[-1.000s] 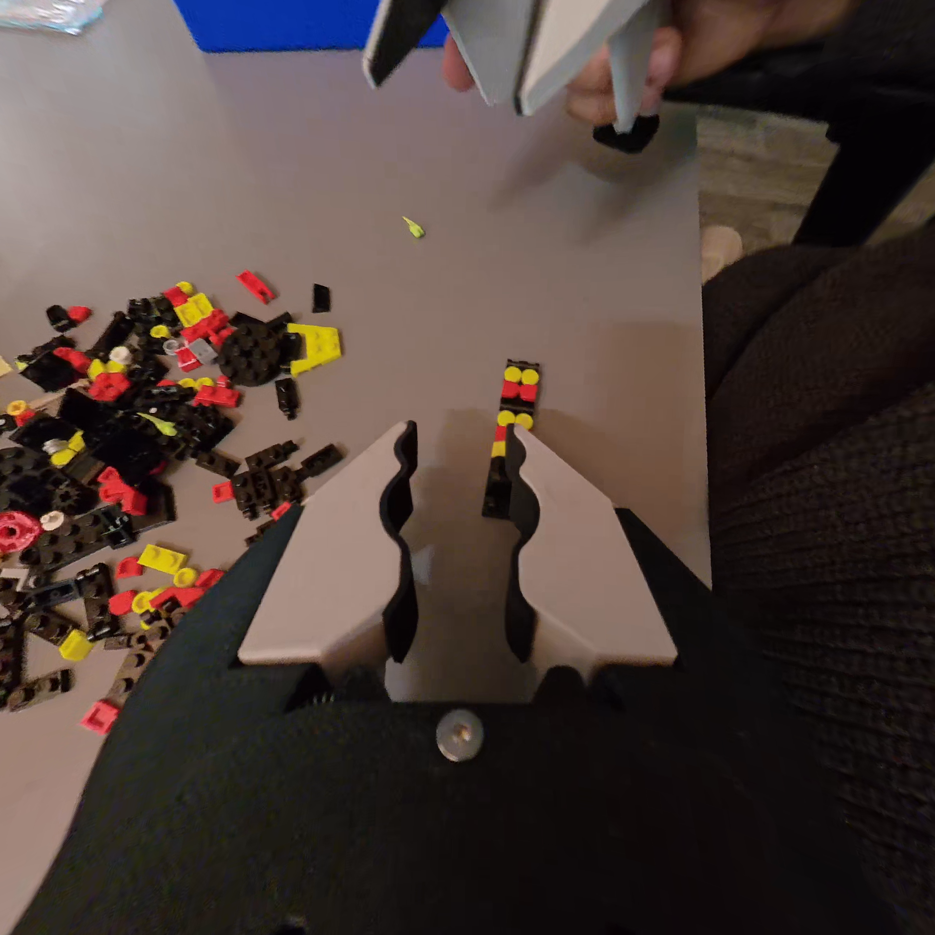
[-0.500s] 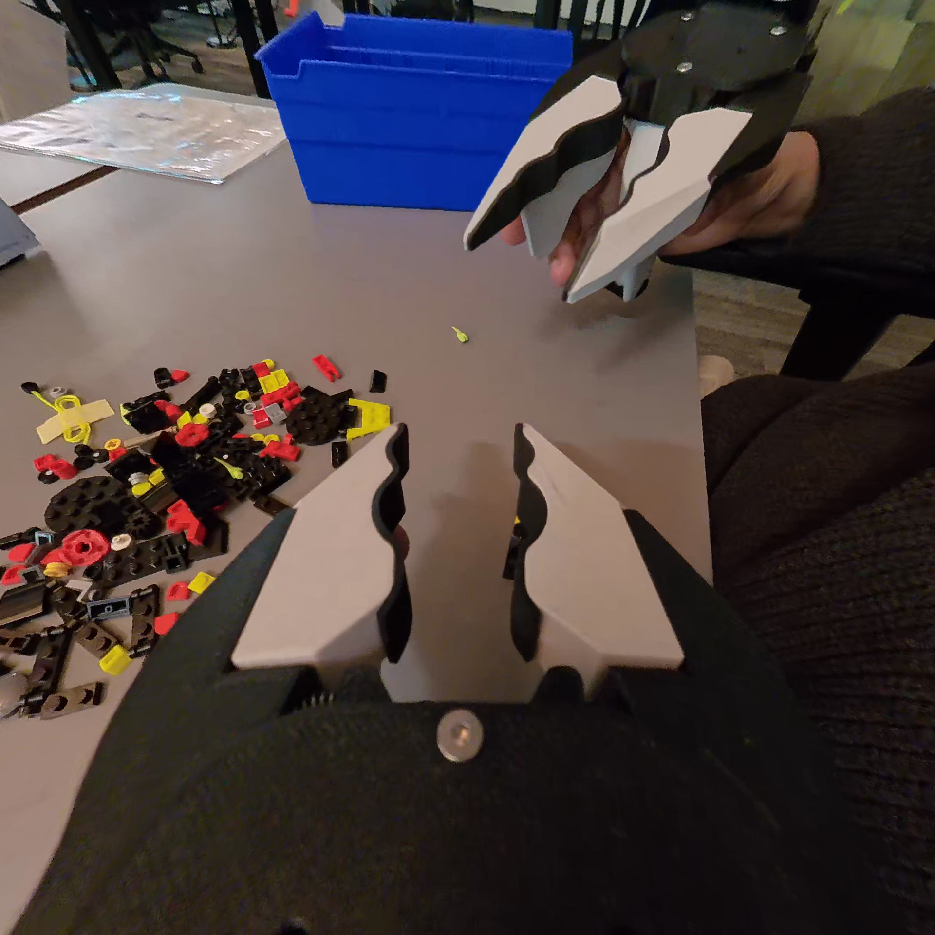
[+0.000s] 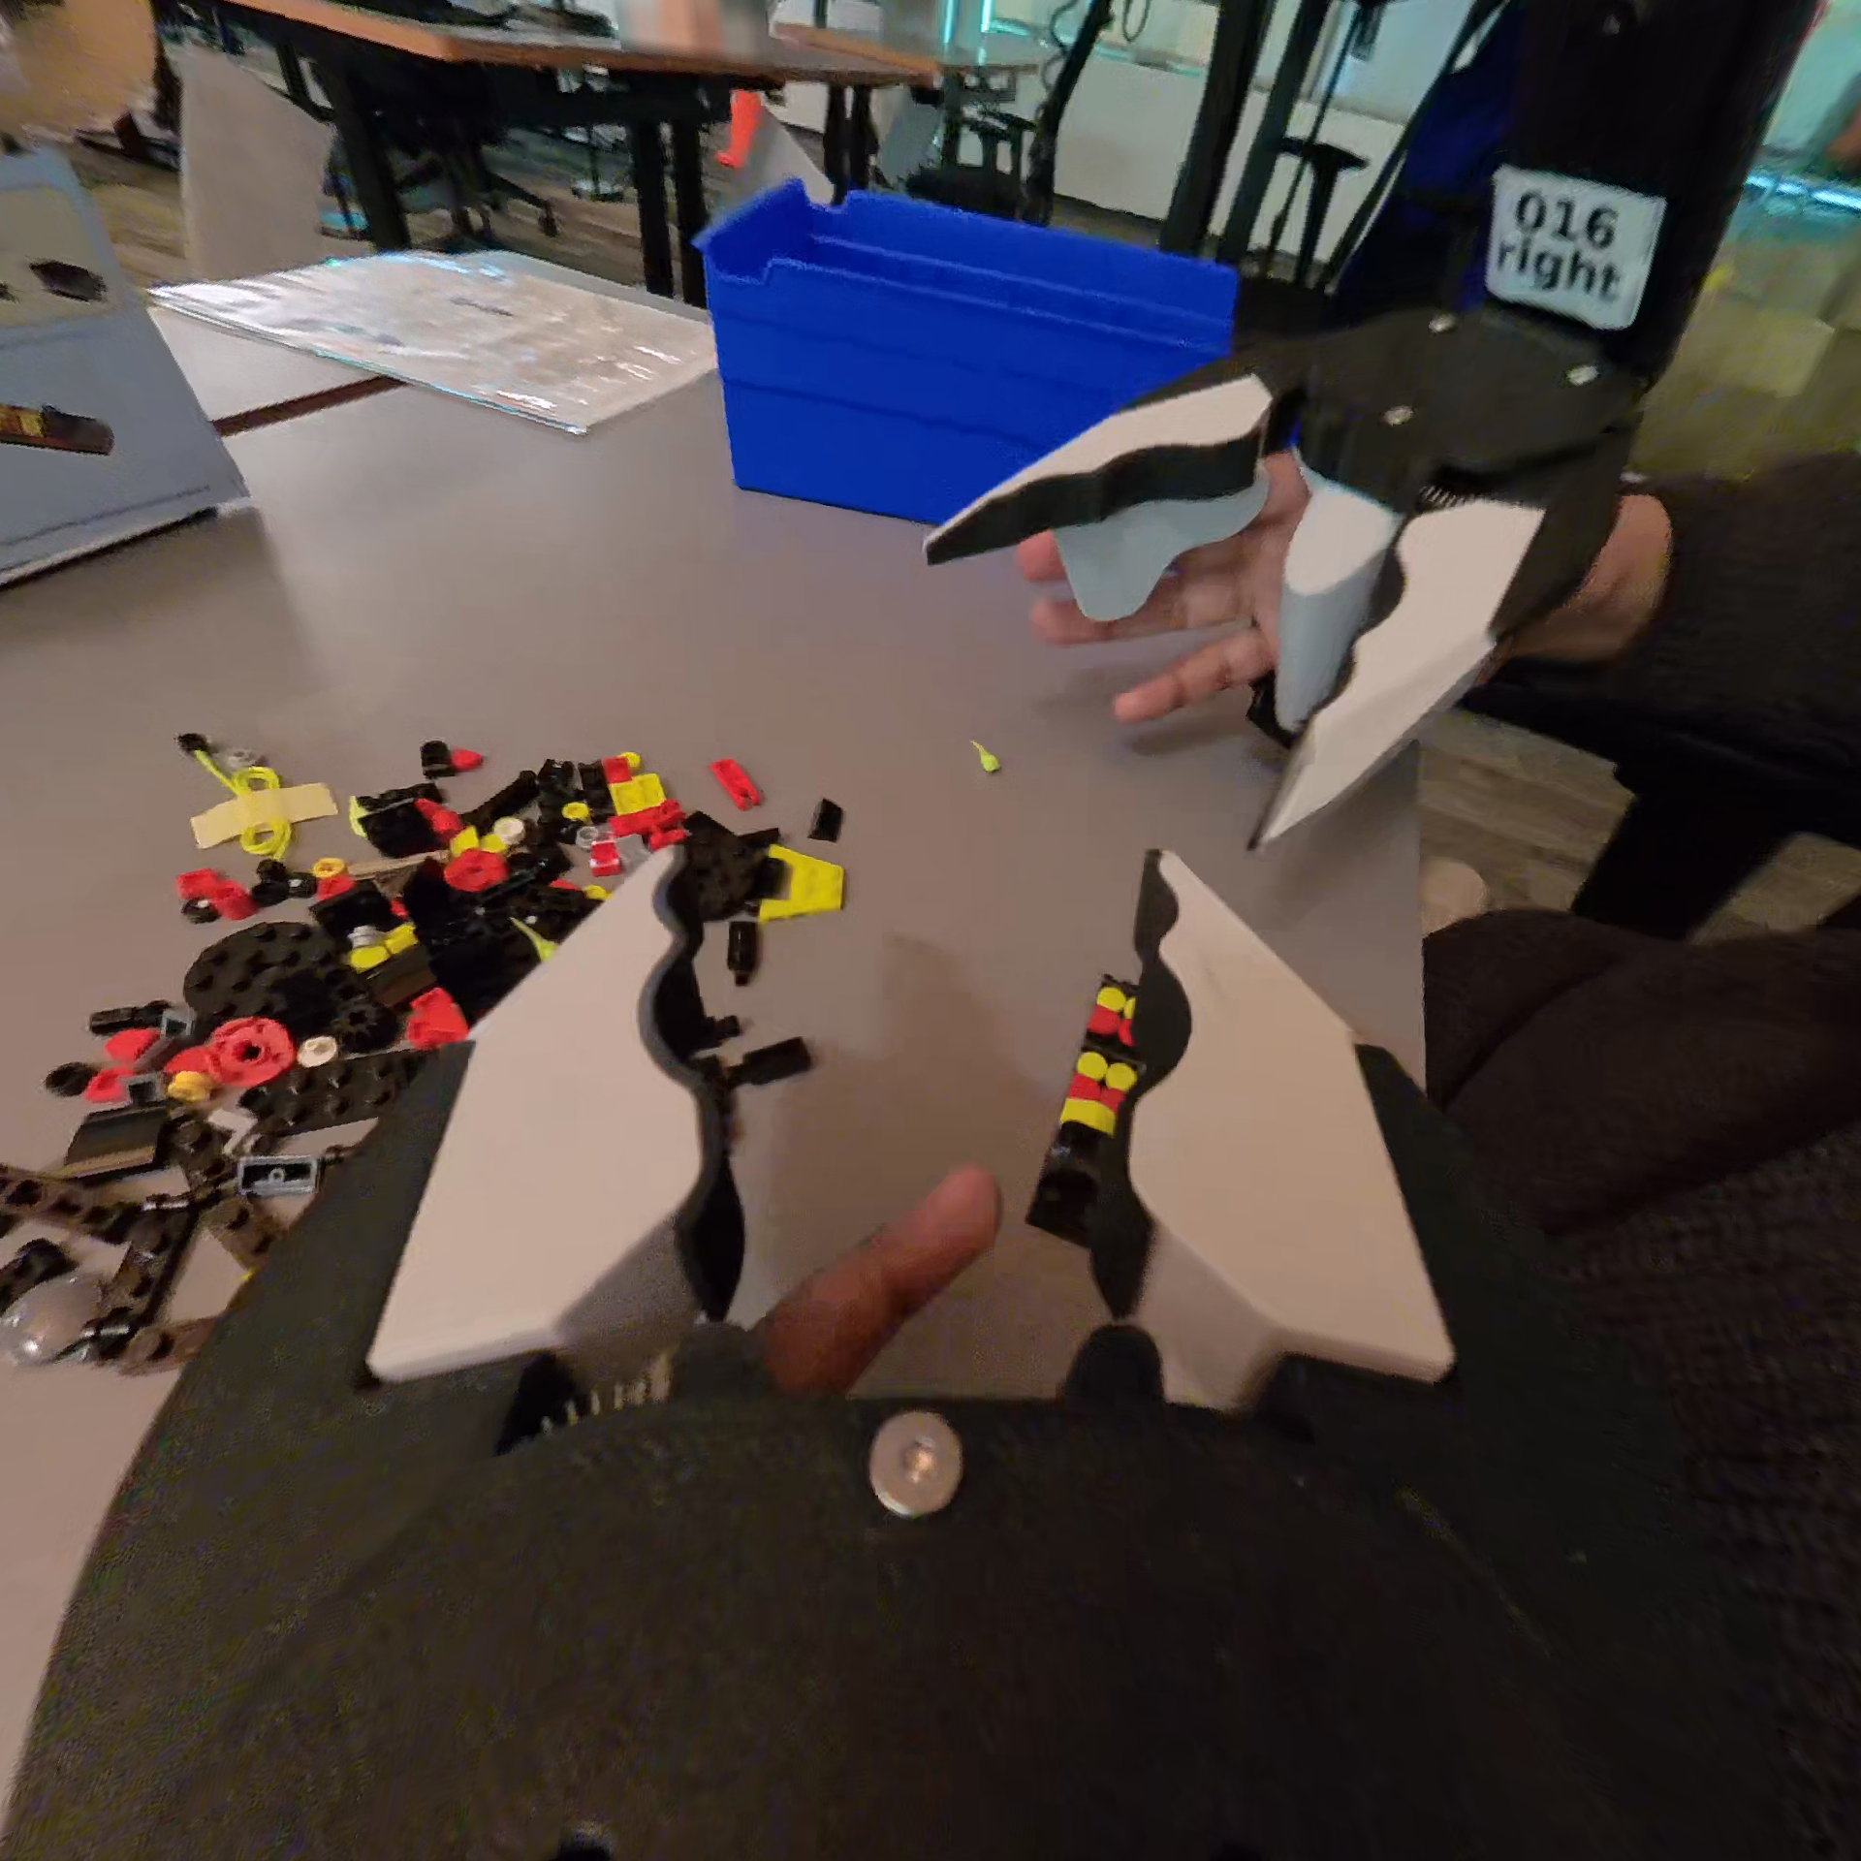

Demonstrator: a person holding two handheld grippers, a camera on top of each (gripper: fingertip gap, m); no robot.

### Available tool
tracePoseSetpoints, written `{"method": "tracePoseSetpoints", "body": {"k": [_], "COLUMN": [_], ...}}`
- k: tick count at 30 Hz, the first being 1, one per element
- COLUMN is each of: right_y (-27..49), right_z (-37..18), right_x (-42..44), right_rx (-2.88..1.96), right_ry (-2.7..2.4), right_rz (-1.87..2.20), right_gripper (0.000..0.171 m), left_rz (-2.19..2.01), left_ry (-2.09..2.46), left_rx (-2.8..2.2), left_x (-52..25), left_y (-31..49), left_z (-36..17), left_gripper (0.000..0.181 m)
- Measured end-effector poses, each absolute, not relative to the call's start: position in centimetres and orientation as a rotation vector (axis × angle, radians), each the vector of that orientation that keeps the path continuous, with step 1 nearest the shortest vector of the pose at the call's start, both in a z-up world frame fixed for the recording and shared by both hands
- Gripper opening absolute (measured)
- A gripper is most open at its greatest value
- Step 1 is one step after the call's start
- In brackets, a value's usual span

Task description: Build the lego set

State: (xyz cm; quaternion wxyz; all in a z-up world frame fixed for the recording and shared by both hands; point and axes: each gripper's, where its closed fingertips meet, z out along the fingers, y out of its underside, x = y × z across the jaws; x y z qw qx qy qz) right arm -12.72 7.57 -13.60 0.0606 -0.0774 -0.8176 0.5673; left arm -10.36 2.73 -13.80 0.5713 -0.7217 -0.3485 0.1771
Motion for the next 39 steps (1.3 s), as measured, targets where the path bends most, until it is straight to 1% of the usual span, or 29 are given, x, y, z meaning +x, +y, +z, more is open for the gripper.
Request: {"method": "tracePoseSetpoints", "body": {"k": [1,4,5,9,11,13,16,18,23,25,27,31,33,39], "right_y": [7.6,7.5,7.5,7.3,7.2,7.2,7.5,7.8,8.0,8.1,8.2,8.5,8.7,9.1], "right_z": [-13.9,-14.2,-14.2,-14.2,-13.7,-13.0,-12.0,-11.5,-11.5,-11.2,-10.8,-10.1,-9.9,-9.4], "right_x": [-13.0,-13.4,-13.4,-13.1,-13.0,-12.8,-12.5,-12.9,-13.1,-13.1,-13.2,-13.6,-13.9,-14.3], "right_rx": [-0.255,-0.253,-0.245,-0.213,-0.205,-0.189,-0.163,-0.176,-0.197,-0.204,-0.205,-0.241,-0.287,-0.368], "right_ry": [-2.468,-2.443,-2.437,-2.428,-2.408,-2.391,-2.369,-2.345,-2.355,-2.345,-2.326,-2.285,-2.286,-2.290], "right_rz": [1.683,1.618,1.608,1.608,1.638,1.688,1.768,1.782,1.801,1.828,1.845,1.887,1.919,2.004], "right_gripper": [0.125,0.124,0.124,0.122,0.117,0.113,0.113,0.102,0.092,0.084,0.076,0.062,0.060,0.052], "left_rz": [0.407,0.374,0.370,0.329,0.355,0.395,0.426,0.434,0.429,0.422,0.395,0.373,0.392,0.385], "left_ry": [-0.818,-0.839,-0.844,-0.834,-0.824,-0.804,-0.792,-0.790,-0.788,-0.808,-0.831,-0.869,-0.872,-0.846], "left_rx": [-1.684,-1.647,-1.639,-1.657,-1.654,-1.656,-1.652,-1.643,-1.621,-1.592,-1.563,-1.531,-1.524,-1.531], "left_x": [-10.4,-10.4,-10.5,-10.1,-10.2,-10.3,-10.4,-10.5,-10.5,-10.7,-10.8,-11.2,-11.4,-11.1], "left_y": [2.7,2.6,2.6,3.0,3.0,2.8,2.6,2.5,2.4,2.2,1.9,1.3,1.1,1.4], "left_z": [-13.6,-13.2,-13.2,-13.5,-13.3,-13.1,-12.9,-12.8,-12.5,-12.2,-12.0,-11.9,-11.8,-11.7], "left_gripper": [0.086,0.097,0.104,0.106,0.106,0.102,0.095,0.090,0.079,0.076,0.069,0.064,0.063,0.055]}}
